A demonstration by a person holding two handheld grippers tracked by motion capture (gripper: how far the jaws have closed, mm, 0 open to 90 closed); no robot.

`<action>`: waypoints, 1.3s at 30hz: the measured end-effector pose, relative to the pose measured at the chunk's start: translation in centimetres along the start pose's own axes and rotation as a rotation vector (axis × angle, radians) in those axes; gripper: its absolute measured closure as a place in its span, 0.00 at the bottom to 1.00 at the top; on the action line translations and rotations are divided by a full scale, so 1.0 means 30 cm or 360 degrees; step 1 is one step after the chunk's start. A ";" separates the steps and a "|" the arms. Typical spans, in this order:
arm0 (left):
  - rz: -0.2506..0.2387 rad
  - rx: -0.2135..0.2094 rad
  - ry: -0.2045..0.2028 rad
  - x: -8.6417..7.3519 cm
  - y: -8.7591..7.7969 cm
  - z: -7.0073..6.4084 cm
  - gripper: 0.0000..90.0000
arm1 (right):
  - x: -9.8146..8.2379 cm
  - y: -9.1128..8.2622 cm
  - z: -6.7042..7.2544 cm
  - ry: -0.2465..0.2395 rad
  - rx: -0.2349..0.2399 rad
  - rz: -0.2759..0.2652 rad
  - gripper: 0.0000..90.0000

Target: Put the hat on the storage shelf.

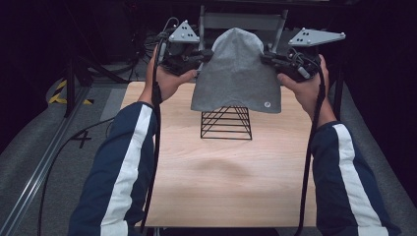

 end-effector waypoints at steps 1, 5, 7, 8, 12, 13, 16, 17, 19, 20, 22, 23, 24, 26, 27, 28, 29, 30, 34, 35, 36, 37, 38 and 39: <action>-0.0001 0.0010 -0.0005 0.004 0.008 0.005 0.98 | 0.003 0.004 -0.005 -0.0005 -0.0013 -0.0006 0.96; 0.0030 0.0041 -0.0015 0.002 0.035 0.029 0.98 | 0.004 0.027 -0.023 0.0011 -0.0038 0.0006 0.96; 0.0043 0.0041 -0.0012 -0.002 0.057 0.039 0.98 | 0.004 0.039 -0.034 0.0011 -0.0049 0.0006 0.97; 0.0049 0.0034 -0.0015 -0.007 0.066 0.044 0.98 | 0.002 0.048 -0.042 0.0032 -0.0046 -0.0001 0.97; 0.0072 0.0035 -0.0043 -0.028 0.102 0.067 0.98 | -0.006 0.078 -0.063 0.0051 -0.0050 0.0019 0.97; 0.0072 0.0035 -0.0043 -0.028 0.102 0.067 0.98 | -0.008 0.084 -0.069 0.0047 -0.0057 0.0022 0.96; 0.0059 0.0042 -0.0068 -0.043 0.126 0.080 0.98 | -0.011 0.093 -0.083 0.0073 -0.0059 0.0013 0.97; 0.0056 0.0048 -0.0074 -0.044 0.128 0.082 0.98 | -0.012 0.096 -0.088 0.0082 -0.0063 0.0011 0.97; 0.0046 0.0072 -0.0081 -0.043 0.131 0.090 0.98 | -0.014 0.102 -0.098 0.0083 -0.0064 0.0006 0.97; 0.0038 0.0081 -0.0086 -0.040 0.131 0.093 0.98 | -0.015 0.106 -0.102 0.0090 -0.0072 0.0006 0.97; 0.0026 0.0090 -0.0091 -0.034 0.128 0.100 0.98 | -0.016 0.113 -0.107 0.0092 -0.0073 -0.0008 0.97; 0.0026 0.0088 -0.0093 -0.031 0.129 0.102 0.98 | -0.016 0.117 -0.109 0.0098 -0.0073 -0.0011 0.97; 0.0031 0.0095 -0.0087 -0.028 0.131 0.103 0.98 | -0.017 0.120 -0.111 0.0102 -0.0072 -0.0018 0.97; 0.0014 0.0082 -0.0105 -0.025 0.136 0.100 0.98 | -0.018 0.124 -0.115 0.0103 -0.0085 -0.0025 0.97; 0.0010 0.0071 -0.0104 -0.025 0.141 0.096 0.98 | -0.019 0.124 -0.118 0.0111 -0.0081 -0.0030 0.97; 0.0020 0.0066 -0.0091 -0.026 0.147 0.091 0.98 | -0.020 0.123 -0.118 0.0117 -0.0073 -0.0029 0.97; 0.0026 0.0064 -0.0091 -0.029 0.151 0.087 0.98 | -0.023 0.122 -0.117 0.0120 -0.0071 -0.0022 0.97; 0.0036 0.0061 -0.0090 -0.034 0.158 0.082 0.98 | -0.025 0.123 -0.117 0.0117 -0.0074 -0.0022 0.97; 0.0046 0.0044 -0.0120 -0.064 0.171 0.070 0.98 | -0.041 0.124 -0.116 0.0115 -0.0062 -0.0005 0.97; 0.0054 0.0037 -0.0123 -0.076 0.177 0.066 0.98 | -0.046 0.125 -0.116 0.0122 -0.0055 -0.0002 0.97; 0.0063 0.0035 -0.0132 -0.087 0.183 0.063 0.98 | -0.055 0.129 -0.117 0.0118 -0.0055 0.0016 0.97; 0.0070 0.0026 -0.0129 -0.095 0.185 0.062 0.98 | -0.063 0.132 -0.117 0.0119 -0.0051 0.0025 0.97; 0.0059 0.0021 -0.0139 -0.100 0.186 0.059 0.98 | -0.069 0.133 -0.116 0.0124 -0.0039 0.0026 0.97; 0.0046 0.0018 -0.0148 -0.103 0.185 0.055 0.98 | -0.075 0.133 -0.116 0.0116 -0.0033 0.0025 0.97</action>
Point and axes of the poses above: each handheld gripper's, and its own axes: y roughly forward along the jaws, x roughly out of its top, z roughly to its left, the point moved 2 cm from there along y, roughly forward along the jaws, and after that the axes turned 14 degrees about y, right-handed, at the moved point
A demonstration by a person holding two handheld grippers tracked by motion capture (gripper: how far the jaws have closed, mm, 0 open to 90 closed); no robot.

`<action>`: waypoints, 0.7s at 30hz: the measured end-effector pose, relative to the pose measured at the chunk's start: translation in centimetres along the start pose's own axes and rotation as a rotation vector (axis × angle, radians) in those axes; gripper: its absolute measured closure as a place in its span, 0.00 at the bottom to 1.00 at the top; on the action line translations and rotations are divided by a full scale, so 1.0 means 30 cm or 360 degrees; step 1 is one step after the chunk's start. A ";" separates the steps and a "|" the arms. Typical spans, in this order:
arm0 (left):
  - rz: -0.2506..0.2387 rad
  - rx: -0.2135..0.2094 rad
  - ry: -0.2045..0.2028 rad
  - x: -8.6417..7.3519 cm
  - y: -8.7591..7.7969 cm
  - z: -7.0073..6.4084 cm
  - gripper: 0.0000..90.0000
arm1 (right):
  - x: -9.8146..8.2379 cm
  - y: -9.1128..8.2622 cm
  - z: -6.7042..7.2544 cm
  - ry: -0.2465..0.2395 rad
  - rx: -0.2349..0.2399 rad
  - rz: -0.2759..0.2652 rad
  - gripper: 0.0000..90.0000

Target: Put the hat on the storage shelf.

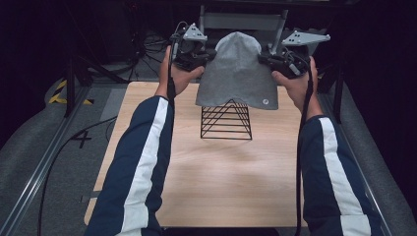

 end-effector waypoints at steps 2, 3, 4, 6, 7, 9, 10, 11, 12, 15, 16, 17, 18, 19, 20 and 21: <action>-0.0006 -0.0006 0.0003 -0.004 -0.008 -0.002 0.98 | -0.011 0.000 0.004 -0.0003 0.0016 0.0010 0.97; -0.0006 -0.0001 0.0014 -0.004 -0.014 0.000 0.98 | -0.015 -0.002 0.007 -0.0008 0.0018 0.0012 0.97; -0.0012 0.0000 0.0008 -0.003 -0.023 0.000 0.98 | -0.017 -0.003 0.007 -0.0017 0.0020 0.0015 0.97; -0.0043 0.0007 0.0010 0.003 -0.041 0.003 0.98 | -0.016 -0.010 0.007 -0.0016 0.0024 0.0007 0.97; -0.0052 0.0003 0.0008 0.006 -0.051 0.004 0.98 | -0.013 -0.014 0.008 -0.0010 0.0030 -0.0004 0.97; -0.0072 0.0002 0.0021 0.013 -0.070 0.004 0.98 | -0.009 -0.022 0.013 -0.0009 0.0041 -0.0012 0.97; -0.0079 0.0000 0.0027 0.017 -0.081 0.002 0.98 | -0.007 -0.027 0.016 -0.0019 0.0046 -0.0018 0.97; -0.0079 0.0000 0.0027 0.017 -0.081 0.002 0.98 | -0.007 -0.027 0.016 -0.0019 0.0046 -0.0018 0.97; -0.0104 0.0007 0.0025 0.021 -0.098 0.001 0.98 | -0.003 -0.039 0.026 -0.0022 0.0058 -0.0028 0.97; -0.0115 0.0003 0.0025 0.022 -0.109 -0.003 0.98 | 0.001 -0.049 0.035 -0.0034 0.0062 -0.0032 0.97; -0.0113 0.0000 0.0036 0.022 -0.115 -0.009 0.98 | 0.003 -0.053 0.038 -0.0038 0.0065 -0.0038 0.97; -0.0113 -0.0004 0.0044 0.021 -0.118 -0.013 0.98 | 0.005 -0.060 0.043 -0.0044 0.0067 -0.0038 0.97; -0.0125 -0.0015 0.0045 0.020 -0.120 -0.018 0.98 | 0.005 -0.064 0.047 -0.0048 0.0069 -0.0037 0.97; -0.0132 -0.0025 0.0043 0.017 -0.122 -0.024 0.98 | 0.005 -0.068 0.051 -0.0056 0.0071 -0.0039 0.97; -0.0136 -0.0029 0.0048 0.015 -0.122 -0.029 0.98 | 0.004 -0.071 0.054 -0.0062 0.0074 -0.0042 0.97; -0.0143 -0.0044 0.0051 0.008 -0.122 -0.041 0.98 | -0.003 -0.076 0.061 -0.0075 0.0084 -0.0038 0.97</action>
Point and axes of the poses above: each handheld gripper's, and its own axes: y roughly forward along the jaws, x roughly out of its top, z roughly to its left, the point moved 2 cm from there along y, roughly forward along the jaws, and after that the axes turned 14 degrees about y, right-handed, at the moved point
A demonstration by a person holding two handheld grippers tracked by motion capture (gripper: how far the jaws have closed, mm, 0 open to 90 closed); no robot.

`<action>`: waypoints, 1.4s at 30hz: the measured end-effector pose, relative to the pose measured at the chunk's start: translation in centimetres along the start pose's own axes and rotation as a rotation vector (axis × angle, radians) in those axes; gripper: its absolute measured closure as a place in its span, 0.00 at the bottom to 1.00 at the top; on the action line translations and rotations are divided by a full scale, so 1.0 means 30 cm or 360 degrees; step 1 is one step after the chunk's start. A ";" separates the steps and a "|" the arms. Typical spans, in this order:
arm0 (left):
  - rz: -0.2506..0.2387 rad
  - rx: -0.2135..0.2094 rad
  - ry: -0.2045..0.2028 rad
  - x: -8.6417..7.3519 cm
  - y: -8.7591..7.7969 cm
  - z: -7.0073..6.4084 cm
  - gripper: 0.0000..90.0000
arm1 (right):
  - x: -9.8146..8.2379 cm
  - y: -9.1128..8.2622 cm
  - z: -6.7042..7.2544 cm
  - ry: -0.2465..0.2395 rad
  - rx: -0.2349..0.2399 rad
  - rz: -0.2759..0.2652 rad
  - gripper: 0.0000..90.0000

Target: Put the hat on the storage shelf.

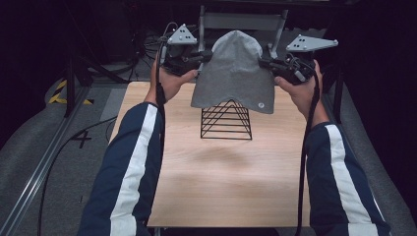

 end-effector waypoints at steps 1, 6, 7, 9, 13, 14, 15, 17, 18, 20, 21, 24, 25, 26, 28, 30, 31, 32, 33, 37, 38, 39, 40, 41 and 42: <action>0.0000 0.0000 0.0000 0.000 0.000 0.000 0.98 | 0.000 0.000 0.000 0.0000 0.0000 0.0000 0.97; -0.0040 -0.0039 -0.0019 -0.034 -0.012 -0.023 0.98 | -0.029 -0.006 0.017 -0.0023 0.0040 0.0009 0.97; -0.0054 -0.0038 -0.0028 -0.042 -0.018 -0.022 0.98 | -0.034 -0.007 0.019 -0.0024 0.0050 0.0009 0.97; -0.0067 -0.0044 -0.0046 -0.055 -0.027 -0.023 0.98 | -0.041 -0.013 0.019 -0.0027 0.0053 0.0011 0.97; -0.0076 -0.0056 -0.0070 -0.068 -0.038 -0.025 0.98 | -0.047 -0.028 0.008 -0.0012 0.0054 0.0001 0.97; -0.0090 -0.0058 -0.0071 -0.067 -0.043 -0.023 0.98 | -0.048 -0.033 0.005 -0.0012 0.0050 0.0000 0.97; -0.0096 -0.0058 -0.0067 -0.064 -0.048 -0.022 0.98 | -0.047 -0.037 0.003 -0.0011 0.0049 -0.0004 0.97; -0.0106 -0.0061 -0.0052 -0.052 -0.056 -0.025 0.98 | -0.045 -0.046 0.002 -0.0006 0.0052 -0.0011 0.97; -0.0114 -0.0064 -0.0041 -0.046 -0.060 -0.028 0.98 | -0.044 -0.051 0.004 -0.0007 0.0060 -0.0013 0.97; -0.0121 -0.0075 -0.0026 -0.039 -0.066 -0.035 0.98 | -0.044 -0.056 0.010 -0.0020 0.0062 -0.0012 0.97; -0.0122 -0.0074 -0.0015 -0.036 -0.069 -0.038 0.98 | -0.045 -0.059 0.014 -0.0036 0.0062 -0.0011 0.97; -0.0130 -0.0079 -0.0012 -0.036 -0.081 -0.043 0.98 | -0.047 -0.067 0.023 -0.0056 0.0072 -0.0002 0.97; -0.0130 -0.0080 -0.0009 -0.037 -0.084 -0.045 0.98 | -0.048 -0.070 0.024 -0.0055 0.0075 0.0000 0.97; -0.0131 -0.0083 -0.0004 -0.039 -0.086 -0.047 0.98 | -0.049 -0.073 0.026 -0.0058 0.0076 0.0001 0.97; -0.0121 -0.0091 0.0007 -0.044 -0.088 -0.054 0.98 | -0.052 -0.077 0.029 -0.0068 0.0078 0.0004 0.97; -0.0119 -0.0102 0.0011 -0.050 -0.088 -0.063 0.98 | -0.058 -0.080 0.034 -0.0071 0.0083 0.0008 0.97; -0.0114 -0.0105 0.0017 -0.053 -0.088 -0.067 0.98 | -0.062 -0.081 0.036 -0.0072 0.0085 0.0007 0.97; -0.0109 -0.0105 0.0024 -0.059 -0.085 -0.072 0.98 | -0.065 -0.081 0.038 -0.0071 0.0089 0.0012 0.97; -0.0084 -0.0106 0.0035 -0.068 -0.079 -0.076 0.98 | -0.072 -0.078 0.040 -0.0074 0.0092 0.0015 0.97; -0.0033 -0.0110 0.0011 -0.115 -0.044 -0.081 0.98 | -0.106 -0.053 0.041 -0.0074 0.0095 0.0050 0.97; -0.0029 -0.0114 0.0000 -0.125 -0.036 -0.083 0.98 | -0.119 -0.042 0.037 -0.0064 0.0092 0.0063 0.97; -0.0011 -0.0118 -0.0015 -0.143 -0.024 -0.084 0.98 | -0.127 -0.035 0.034 -0.0060 0.0090 0.0071 0.97; -0.0011 -0.0118 -0.0015 -0.143 -0.024 -0.084 0.98 | -0.127 -0.035 0.034 -0.0060 0.0090 0.0071 0.97; 0.0003 -0.0126 -0.0030 -0.162 -0.010 -0.085 0.98 | -0.141 -0.023 0.029 -0.0045 0.0087 0.0084 0.97; 0.0018 -0.0128 -0.0043 -0.178 0.002 -0.086 0.98 | -0.157 -0.011 0.022 -0.0033 0.0084 0.0097 0.97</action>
Point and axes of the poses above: each handheld gripper's, and its own axes: y roughly forward along the jaws, x roughly out of its top, z roughly to its left, the point moved 2 cm from there along y, roughly forward along the jaws, and after that the axes turned 14 degrees about y, right-handed, at the moved point
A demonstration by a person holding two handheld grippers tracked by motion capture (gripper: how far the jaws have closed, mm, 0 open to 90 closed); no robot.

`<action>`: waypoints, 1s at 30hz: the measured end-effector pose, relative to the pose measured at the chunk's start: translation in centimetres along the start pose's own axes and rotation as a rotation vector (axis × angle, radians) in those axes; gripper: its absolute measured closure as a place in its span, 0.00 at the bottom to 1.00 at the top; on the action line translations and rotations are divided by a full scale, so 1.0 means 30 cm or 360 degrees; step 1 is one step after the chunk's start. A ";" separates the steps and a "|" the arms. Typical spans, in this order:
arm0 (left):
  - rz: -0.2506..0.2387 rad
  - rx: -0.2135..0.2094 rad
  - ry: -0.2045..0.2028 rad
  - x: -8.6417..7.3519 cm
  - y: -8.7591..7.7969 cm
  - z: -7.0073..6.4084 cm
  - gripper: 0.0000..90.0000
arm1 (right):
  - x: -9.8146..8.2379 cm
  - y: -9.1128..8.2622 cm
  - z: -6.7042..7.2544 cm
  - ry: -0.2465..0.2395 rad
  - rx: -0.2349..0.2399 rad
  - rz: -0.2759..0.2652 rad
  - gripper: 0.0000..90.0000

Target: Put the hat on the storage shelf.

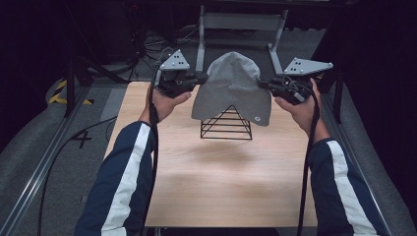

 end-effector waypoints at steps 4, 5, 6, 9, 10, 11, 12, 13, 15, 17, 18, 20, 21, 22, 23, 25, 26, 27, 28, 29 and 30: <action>0.0039 -0.0024 -0.0079 -0.066 0.050 -0.007 0.98 | -0.054 0.045 -0.022 0.0035 -0.0008 0.0058 0.97; 0.0050 -0.0028 -0.0080 -0.083 0.062 -0.009 0.98 | -0.070 0.055 -0.027 0.0044 -0.0008 0.0072 0.97; 0.0066 -0.0033 -0.0089 -0.100 0.075 -0.014 0.98 | -0.087 0.066 -0.032 0.0053 -0.0006 0.0086 0.97; 0.0107 -0.0063 -0.0112 -0.146 0.107 -0.030 0.98 | -0.145 0.100 -0.043 0.0078 0.0000 0.0130 0.97; 0.0114 -0.0067 -0.0122 -0.159 0.117 -0.037 0.98 | -0.159 0.108 -0.043 0.0088 0.0002 0.0143 0.97; 0.0126 -0.0069 -0.0117 -0.172 0.123 -0.042 0.98 | -0.178 0.117 -0.044 0.0094 0.0002 0.0162 0.97; 0.0129 -0.0079 -0.0132 -0.184 0.131 -0.047 0.98 | -0.196 0.127 -0.043 0.0100 0.0007 0.0174 0.97; 0.0140 -0.0079 -0.0139 -0.194 0.139 -0.055 0.98 | -0.212 0.135 -0.043 0.0103 0.0011 0.0189 0.97; 0.0148 -0.0095 -0.0136 -0.216 0.153 -0.071 0.98 | -0.246 0.149 -0.043 0.0117 0.0006 0.0222 0.97; 0.0162 -0.0114 -0.0145 -0.235 0.165 -0.090 0.98 | -0.275 0.161 -0.041 0.0130 0.0013 0.0241 0.97; 0.0179 -0.0122 -0.0144 -0.244 0.169 -0.098 0.98 | -0.289 0.166 -0.039 0.0132 0.0016 0.0255 0.98; 0.0178 -0.0125 -0.0153 -0.265 0.182 -0.112 0.98 | -0.317 0.177 -0.038 0.0138 0.0009 0.0282 0.98; 0.0186 -0.0132 -0.0159 -0.277 0.187 -0.119 0.98 | -0.327 0.181 -0.039 0.0145 0.0008 0.0288 0.98; 0.0186 -0.0132 -0.0159 -0.277 0.187 -0.119 0.98 | -0.327 0.181 -0.039 0.0145 0.0008 0.0288 0.98; 0.0207 -0.0136 -0.0158 -0.290 0.194 -0.124 0.98 | -0.340 0.186 -0.042 0.0154 0.0001 0.0296 0.98; 0.0234 -0.0139 -0.0156 -0.310 0.204 -0.132 0.98 | -0.362 0.195 -0.048 0.0169 -0.0013 0.0316 0.98; 0.0252 -0.0141 -0.0162 -0.319 0.208 -0.135 0.98 | -0.372 0.201 -0.051 0.0169 -0.0026 0.0330 0.98; 0.0259 -0.0134 -0.0158 -0.328 0.214 -0.138 0.98 | -0.381 0.206 -0.054 0.0161 -0.0041 0.0346 0.98; 0.0277 -0.0139 -0.0162 -0.336 0.218 -0.141 0.98 | -0.391 0.211 -0.059 0.0162 -0.0054 0.0361 0.98; 0.0295 -0.0138 -0.0157 -0.345 0.223 -0.143 0.98 | -0.402 0.217 -0.066 0.0169 -0.0062 0.0374 0.98; 0.0293 -0.0139 -0.0173 -0.352 0.229 -0.146 0.98 | -0.413 0.222 -0.073 0.0185 -0.0071 0.0387 0.98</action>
Point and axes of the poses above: each handheld gripper's, and its own axes: y roughly forward along the jaws, x roughly out of its top, z roughly to its left, the point moved 2 cm from there along y, roughly forward along the jaws, and after that the axes turned 14 degrees about y, right-handed, at the moved point
